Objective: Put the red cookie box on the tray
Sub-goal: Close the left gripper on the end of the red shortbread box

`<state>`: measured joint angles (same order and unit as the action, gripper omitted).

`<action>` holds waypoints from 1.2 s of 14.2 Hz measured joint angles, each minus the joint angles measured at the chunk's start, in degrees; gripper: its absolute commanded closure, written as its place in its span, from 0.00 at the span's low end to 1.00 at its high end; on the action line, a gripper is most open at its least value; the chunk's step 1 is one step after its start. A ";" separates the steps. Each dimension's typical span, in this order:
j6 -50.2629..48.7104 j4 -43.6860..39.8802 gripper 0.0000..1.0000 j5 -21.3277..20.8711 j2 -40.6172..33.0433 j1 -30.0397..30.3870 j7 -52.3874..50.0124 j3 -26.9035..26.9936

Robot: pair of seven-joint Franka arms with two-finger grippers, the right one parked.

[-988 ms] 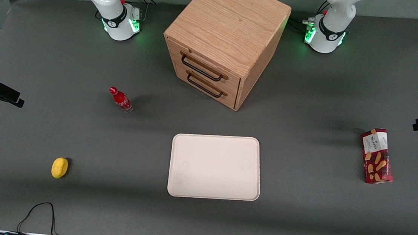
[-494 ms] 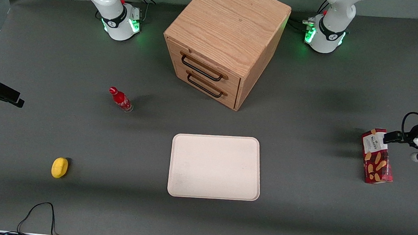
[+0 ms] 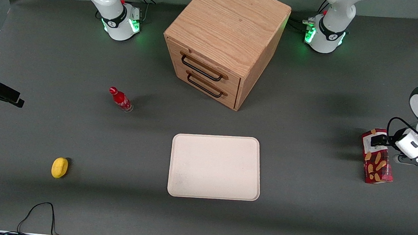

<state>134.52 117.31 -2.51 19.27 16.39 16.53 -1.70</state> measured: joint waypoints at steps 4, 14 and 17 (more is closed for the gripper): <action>2.21 -0.01 0.00 -0.09 1.61 0.02 0.49 0.01; 3.47 -1.77 1.00 -0.15 3.59 0.03 0.55 0.02; 3.46 -1.87 1.00 -0.15 3.59 0.05 0.55 0.05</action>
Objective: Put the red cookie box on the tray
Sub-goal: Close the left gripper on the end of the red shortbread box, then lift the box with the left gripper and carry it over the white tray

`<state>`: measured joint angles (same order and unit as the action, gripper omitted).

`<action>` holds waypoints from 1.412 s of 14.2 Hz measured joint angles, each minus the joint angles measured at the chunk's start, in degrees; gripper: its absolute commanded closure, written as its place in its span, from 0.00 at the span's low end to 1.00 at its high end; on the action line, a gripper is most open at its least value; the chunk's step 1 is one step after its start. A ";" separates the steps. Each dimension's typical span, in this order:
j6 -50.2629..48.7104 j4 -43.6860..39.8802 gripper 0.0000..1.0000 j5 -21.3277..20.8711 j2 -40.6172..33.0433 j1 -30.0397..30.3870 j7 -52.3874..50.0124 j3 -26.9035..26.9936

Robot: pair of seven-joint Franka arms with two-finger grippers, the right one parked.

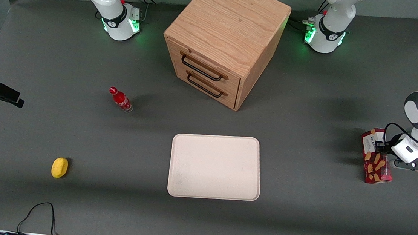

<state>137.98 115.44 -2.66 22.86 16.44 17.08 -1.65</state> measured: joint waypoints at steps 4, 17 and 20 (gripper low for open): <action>-0.25 -0.37 1.00 0.00 0.00 0.00 0.00 -0.01; -57.25 -41.02 1.00 0.00 -6.37 -0.28 -0.77 -0.88; -59.52 -43.97 1.00 0.13 -6.50 -0.83 -0.90 -1.20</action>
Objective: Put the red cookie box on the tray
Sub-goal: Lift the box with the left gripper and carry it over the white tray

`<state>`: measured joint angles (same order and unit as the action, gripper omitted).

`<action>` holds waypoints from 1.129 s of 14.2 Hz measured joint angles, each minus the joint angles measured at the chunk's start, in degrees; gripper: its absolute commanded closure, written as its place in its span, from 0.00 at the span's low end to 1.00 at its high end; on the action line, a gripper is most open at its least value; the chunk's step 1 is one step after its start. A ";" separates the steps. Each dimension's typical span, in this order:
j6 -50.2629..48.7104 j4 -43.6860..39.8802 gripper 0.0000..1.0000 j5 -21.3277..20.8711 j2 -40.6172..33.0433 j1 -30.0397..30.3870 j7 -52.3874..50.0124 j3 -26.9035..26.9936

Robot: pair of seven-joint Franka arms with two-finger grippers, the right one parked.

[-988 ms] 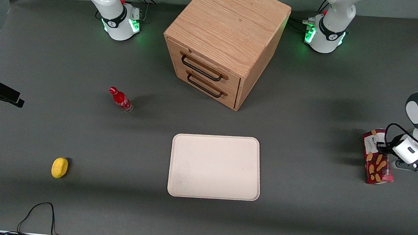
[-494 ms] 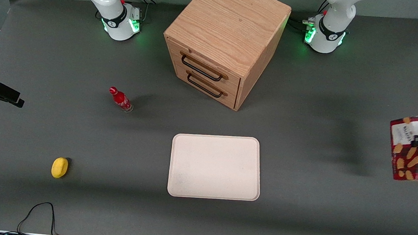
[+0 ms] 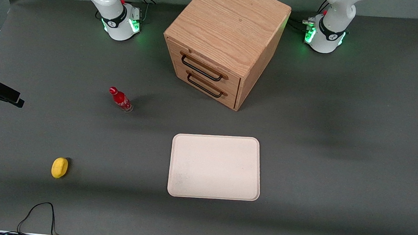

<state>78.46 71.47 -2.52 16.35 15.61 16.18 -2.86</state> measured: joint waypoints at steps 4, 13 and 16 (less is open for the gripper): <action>0.07 -0.01 1.00 0.41 0.42 -6.54 -8.38 -0.76; 0.45 -8.13 1.00 0.54 7.86 -28.92 -35.68 -2.10; 1.14 -11.08 1.00 0.61 9.50 -33.73 -43.71 -2.59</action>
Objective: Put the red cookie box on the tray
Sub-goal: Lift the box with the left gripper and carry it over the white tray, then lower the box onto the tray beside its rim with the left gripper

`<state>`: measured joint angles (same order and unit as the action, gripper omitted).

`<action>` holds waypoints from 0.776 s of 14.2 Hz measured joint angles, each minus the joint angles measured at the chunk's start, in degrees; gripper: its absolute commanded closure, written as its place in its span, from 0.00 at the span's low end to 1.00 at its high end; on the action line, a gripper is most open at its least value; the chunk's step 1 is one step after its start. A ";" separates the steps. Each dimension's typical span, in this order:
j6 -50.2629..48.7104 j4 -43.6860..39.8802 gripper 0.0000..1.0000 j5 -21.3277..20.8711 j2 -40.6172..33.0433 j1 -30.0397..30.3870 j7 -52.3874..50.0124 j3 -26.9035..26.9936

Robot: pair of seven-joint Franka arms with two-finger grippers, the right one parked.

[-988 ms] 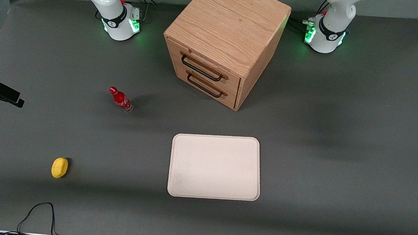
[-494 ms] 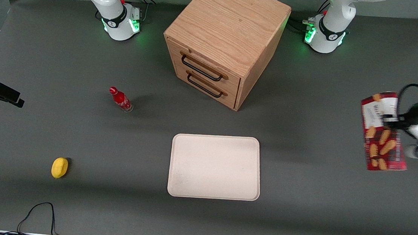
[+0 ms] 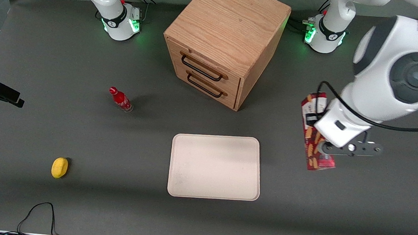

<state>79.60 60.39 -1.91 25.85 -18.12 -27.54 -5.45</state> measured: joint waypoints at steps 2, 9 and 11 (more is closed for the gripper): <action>1.08 -1.35 1.00 0.01 0.97 -3.45 -4.05 -0.23; 7.06 -2.25 1.00 0.01 5.02 -9.46 -8.52 -0.81; 8.71 -2.26 1.00 0.01 7.97 -9.43 -8.51 -0.69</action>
<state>88.32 58.13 -1.91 33.83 -27.56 -36.05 -6.14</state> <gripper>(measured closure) 0.978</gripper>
